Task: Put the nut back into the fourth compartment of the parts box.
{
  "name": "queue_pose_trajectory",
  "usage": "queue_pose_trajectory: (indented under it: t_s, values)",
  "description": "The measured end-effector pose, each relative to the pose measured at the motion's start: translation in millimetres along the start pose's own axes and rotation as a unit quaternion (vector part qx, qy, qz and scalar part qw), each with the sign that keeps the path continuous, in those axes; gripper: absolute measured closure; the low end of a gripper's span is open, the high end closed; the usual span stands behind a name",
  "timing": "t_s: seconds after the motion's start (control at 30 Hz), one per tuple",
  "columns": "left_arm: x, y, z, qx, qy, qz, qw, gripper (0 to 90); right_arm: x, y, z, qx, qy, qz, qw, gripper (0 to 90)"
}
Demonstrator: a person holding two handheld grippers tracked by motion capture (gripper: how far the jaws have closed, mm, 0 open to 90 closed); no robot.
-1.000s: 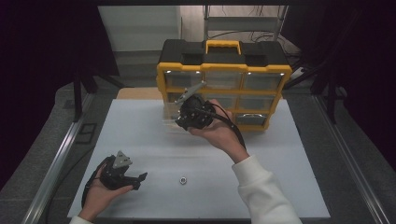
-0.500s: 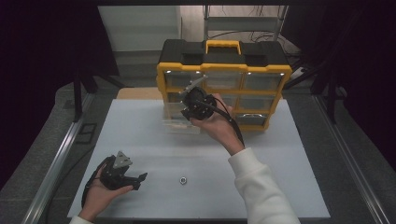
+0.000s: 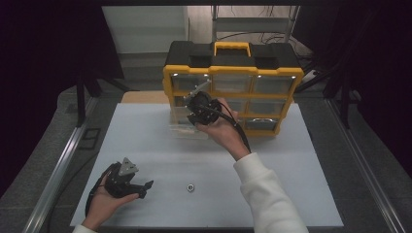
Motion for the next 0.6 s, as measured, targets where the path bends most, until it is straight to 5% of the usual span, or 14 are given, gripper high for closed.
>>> queue_pose_trajectory:
  t_s: [0.6]
  values:
    - [0.9,-1.0,0.6,-0.004,-0.003,0.001,1.0,12.7,-4.8,-4.5,0.0,-0.002,0.004,-0.006,1.0,70.1]
Point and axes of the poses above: each handheld gripper's, and its own axes: y roughly backward along the jaws, z roughly out of its underside, x roughly to its right, the point moved 6 cm from there along -y, roughly forward along the jaws, and after that the axes turned 9 degrees about z, right-handed, at the moved point
